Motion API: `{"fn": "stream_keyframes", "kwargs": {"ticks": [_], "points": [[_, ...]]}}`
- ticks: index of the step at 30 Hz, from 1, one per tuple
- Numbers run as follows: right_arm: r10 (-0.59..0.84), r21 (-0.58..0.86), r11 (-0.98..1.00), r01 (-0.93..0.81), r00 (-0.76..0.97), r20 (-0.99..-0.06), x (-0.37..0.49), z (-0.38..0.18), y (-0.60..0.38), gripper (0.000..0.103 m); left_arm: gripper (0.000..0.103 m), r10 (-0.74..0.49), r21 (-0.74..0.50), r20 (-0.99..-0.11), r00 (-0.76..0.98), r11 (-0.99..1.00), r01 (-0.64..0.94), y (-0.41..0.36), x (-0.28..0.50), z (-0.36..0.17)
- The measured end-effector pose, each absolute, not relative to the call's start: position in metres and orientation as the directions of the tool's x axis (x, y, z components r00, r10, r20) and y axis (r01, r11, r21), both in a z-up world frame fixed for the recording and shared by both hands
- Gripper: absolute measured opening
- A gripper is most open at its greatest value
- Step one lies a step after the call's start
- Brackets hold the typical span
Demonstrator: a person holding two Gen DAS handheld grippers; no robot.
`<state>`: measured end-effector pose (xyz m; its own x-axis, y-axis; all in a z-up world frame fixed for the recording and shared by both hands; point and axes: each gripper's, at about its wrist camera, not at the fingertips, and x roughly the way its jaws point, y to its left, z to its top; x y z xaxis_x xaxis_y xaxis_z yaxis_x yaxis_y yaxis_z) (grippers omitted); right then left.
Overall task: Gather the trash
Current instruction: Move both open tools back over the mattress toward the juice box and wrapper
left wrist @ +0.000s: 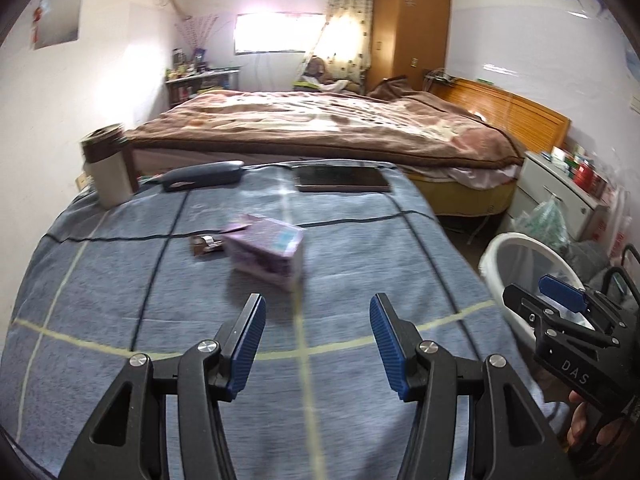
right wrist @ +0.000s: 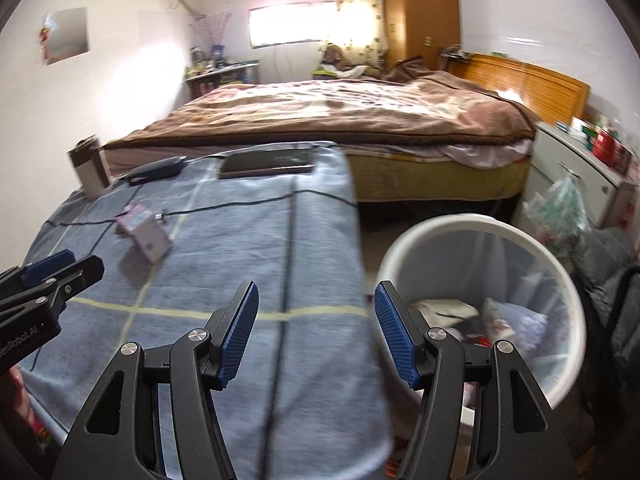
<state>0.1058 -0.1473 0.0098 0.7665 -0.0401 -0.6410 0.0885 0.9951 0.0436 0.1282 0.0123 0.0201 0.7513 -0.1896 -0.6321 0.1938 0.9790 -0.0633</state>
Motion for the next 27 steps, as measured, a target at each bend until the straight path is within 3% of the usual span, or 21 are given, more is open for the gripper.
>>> {"fn": "stream_keyframes", "kwargs": {"ticks": [27], "points": [[0.215,0.036,0.966,-0.257,0.715,-0.665,0.170,0.002,-0.037,0.064,0.058,-0.034,-0.038,-0.668,0.743,0.999,0.012,0.119,0.170,0.008]]}}
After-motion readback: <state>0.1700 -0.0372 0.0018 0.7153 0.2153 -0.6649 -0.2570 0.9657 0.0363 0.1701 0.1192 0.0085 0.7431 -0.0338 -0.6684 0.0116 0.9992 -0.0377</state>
